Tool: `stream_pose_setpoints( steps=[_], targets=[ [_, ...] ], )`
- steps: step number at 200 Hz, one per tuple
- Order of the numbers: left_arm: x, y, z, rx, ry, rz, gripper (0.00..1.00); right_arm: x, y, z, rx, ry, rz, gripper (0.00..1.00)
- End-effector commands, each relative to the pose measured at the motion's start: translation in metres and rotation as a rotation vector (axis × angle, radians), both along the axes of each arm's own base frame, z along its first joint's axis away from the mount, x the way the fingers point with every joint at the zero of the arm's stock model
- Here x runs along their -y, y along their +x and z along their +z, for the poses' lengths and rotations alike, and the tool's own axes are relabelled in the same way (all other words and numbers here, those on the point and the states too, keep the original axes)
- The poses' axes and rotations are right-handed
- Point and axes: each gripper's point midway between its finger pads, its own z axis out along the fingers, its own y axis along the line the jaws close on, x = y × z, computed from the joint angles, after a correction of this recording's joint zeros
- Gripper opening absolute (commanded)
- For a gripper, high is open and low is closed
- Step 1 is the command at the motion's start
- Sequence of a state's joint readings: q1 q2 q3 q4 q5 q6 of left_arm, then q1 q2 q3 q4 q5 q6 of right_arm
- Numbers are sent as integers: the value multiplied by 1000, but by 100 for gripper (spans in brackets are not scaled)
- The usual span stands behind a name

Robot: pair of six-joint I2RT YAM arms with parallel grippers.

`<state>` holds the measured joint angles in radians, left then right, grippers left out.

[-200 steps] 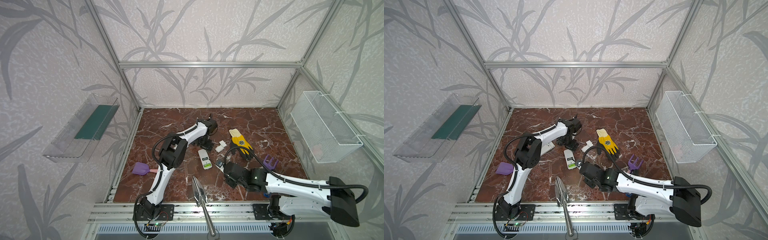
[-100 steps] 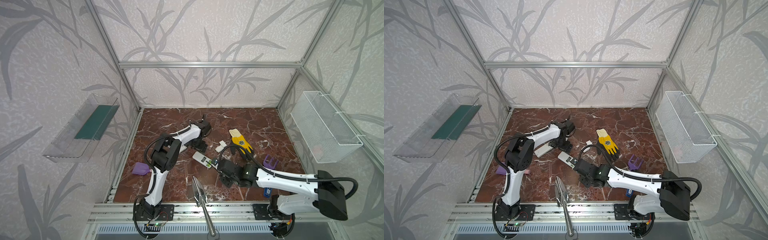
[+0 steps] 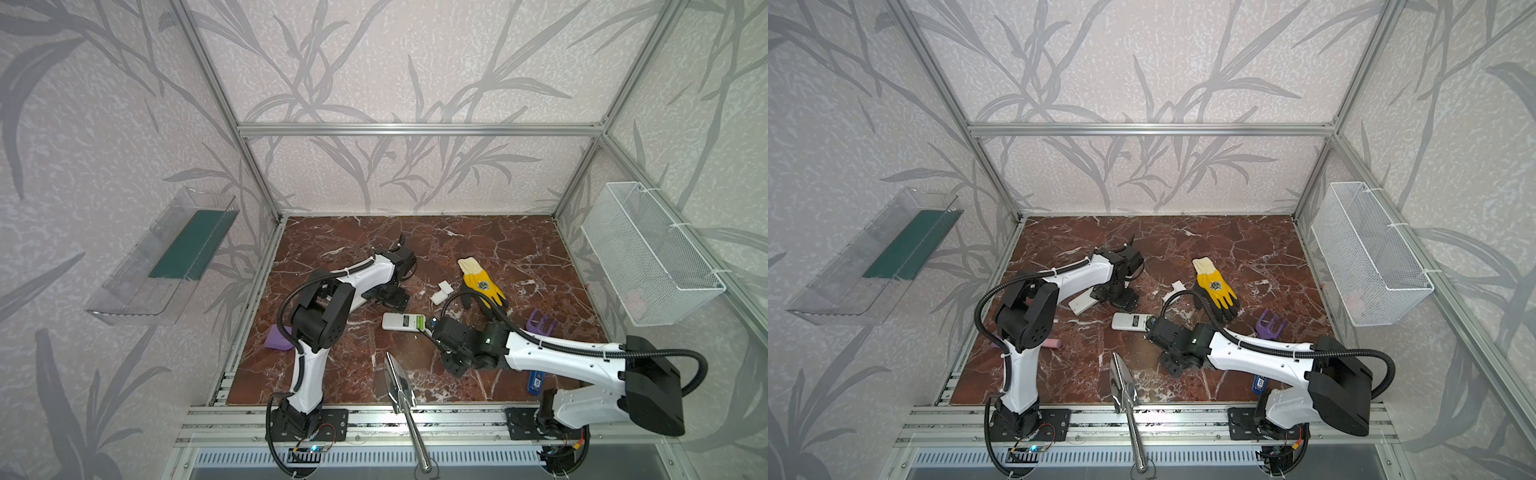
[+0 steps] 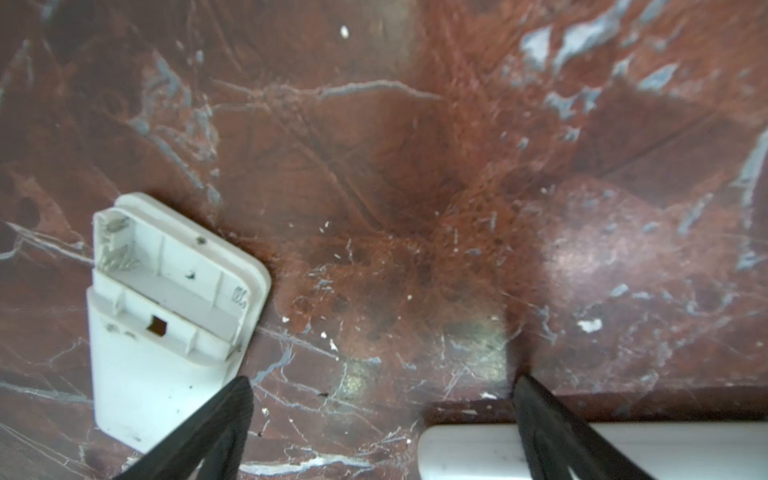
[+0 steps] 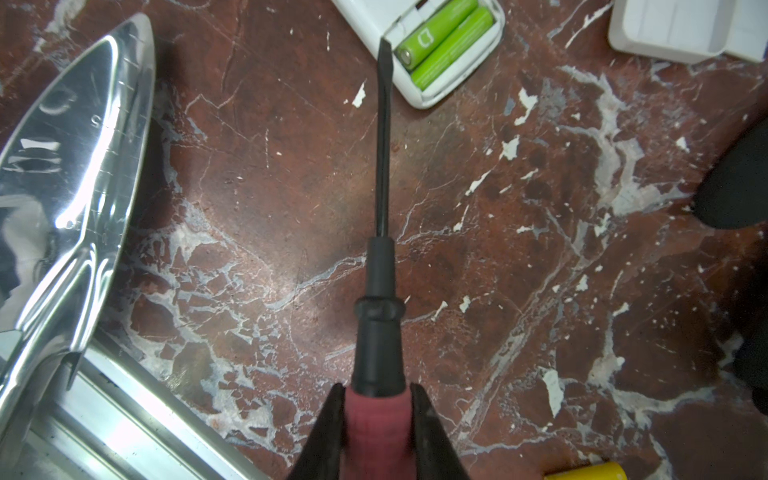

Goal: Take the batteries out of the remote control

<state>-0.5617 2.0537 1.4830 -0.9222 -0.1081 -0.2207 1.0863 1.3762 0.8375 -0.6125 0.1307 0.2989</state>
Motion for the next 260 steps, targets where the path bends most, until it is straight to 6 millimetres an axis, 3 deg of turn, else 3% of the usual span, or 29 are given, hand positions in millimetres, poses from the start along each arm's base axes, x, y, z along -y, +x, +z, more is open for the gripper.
stream_pose_setpoints(
  steps=[1, 36, 80, 128, 192, 260],
  targets=[
    [-22, -15, -21, -62, 100, -3, 99, 0, -2, 1, -29, -15, -13, 0],
    [-14, -2, 5, 55, 34, -44, 100, 0, 4, -2, -31, -22, -37, 0],
    [-8, -2, 39, 145, -35, -227, 100, -2, 10, -7, -30, -24, -32, 0],
    [1, -12, 52, 130, -100, -415, 99, -4, 16, -4, -14, 7, -27, 0],
    [7, -67, 44, 15, -260, -738, 99, -1, 23, -7, -24, 25, -32, 0],
    [4, -81, 17, -95, -237, -777, 98, -6, 22, -2, -30, 57, -17, 0]
  ],
)
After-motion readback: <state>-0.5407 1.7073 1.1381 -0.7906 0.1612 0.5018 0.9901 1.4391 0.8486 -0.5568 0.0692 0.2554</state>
